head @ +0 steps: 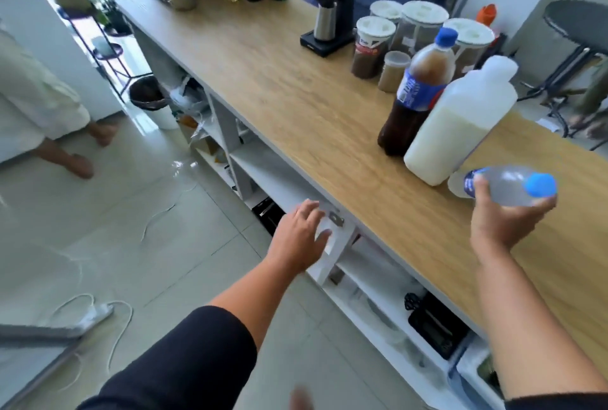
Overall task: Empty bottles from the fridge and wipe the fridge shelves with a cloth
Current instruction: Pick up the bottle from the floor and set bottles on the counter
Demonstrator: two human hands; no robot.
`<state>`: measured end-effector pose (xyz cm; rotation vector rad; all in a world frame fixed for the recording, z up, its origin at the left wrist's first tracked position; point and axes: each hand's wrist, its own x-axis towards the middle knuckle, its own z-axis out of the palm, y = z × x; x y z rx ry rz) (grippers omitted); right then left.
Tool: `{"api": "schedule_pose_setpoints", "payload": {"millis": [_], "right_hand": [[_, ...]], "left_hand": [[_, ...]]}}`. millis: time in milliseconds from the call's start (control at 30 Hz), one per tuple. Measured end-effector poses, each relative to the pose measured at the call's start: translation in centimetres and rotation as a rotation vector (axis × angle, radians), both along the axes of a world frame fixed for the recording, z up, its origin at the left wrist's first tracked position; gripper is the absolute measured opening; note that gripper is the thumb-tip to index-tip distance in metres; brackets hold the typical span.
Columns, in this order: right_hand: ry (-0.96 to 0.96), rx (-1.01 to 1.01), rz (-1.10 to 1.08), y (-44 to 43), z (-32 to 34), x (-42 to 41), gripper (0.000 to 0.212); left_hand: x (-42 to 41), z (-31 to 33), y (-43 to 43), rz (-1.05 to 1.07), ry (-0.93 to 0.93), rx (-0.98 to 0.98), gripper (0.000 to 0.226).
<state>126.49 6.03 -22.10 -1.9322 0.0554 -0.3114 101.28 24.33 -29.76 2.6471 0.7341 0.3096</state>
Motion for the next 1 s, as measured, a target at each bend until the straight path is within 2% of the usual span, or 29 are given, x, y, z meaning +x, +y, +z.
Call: {"api": "schedule_pose_setpoints", "payload": {"millis": [200,367,500,800,900,1000], "right_hand": [[0.018,0.053,-0.067,0.6,3.4,3.7,0.088],[0.023,-0.139,0.046,1.0,4.4,5.6,0.089],[0.026,-0.172,0.148,1.9,4.4,5.3,0.091],[0.058,-0.16,0.211,1.9,3.2,5.8,0.103],[0.05,-0.157,0.225,2.1,2.4,6.2,0.101],[0.077,-0.132,0.227,2.0,1.4,6.9,0.096]], "left_hand": [[-15.5,-1.9,3.9,0.18,0.254,0.022,0.04],[-18.7,-2.6,5.5,0.263,0.372,0.012,0.043],[-14.0,-1.2,5.1,0.178,0.313,0.024,0.045],[3.8,4.1,0.2,-0.14,0.056,-0.002,0.046],[8.2,4.5,-1.5,-0.22,0.052,-0.01,0.047],[11.6,4.1,-3.2,-0.269,0.17,-0.029,0.061]]}}
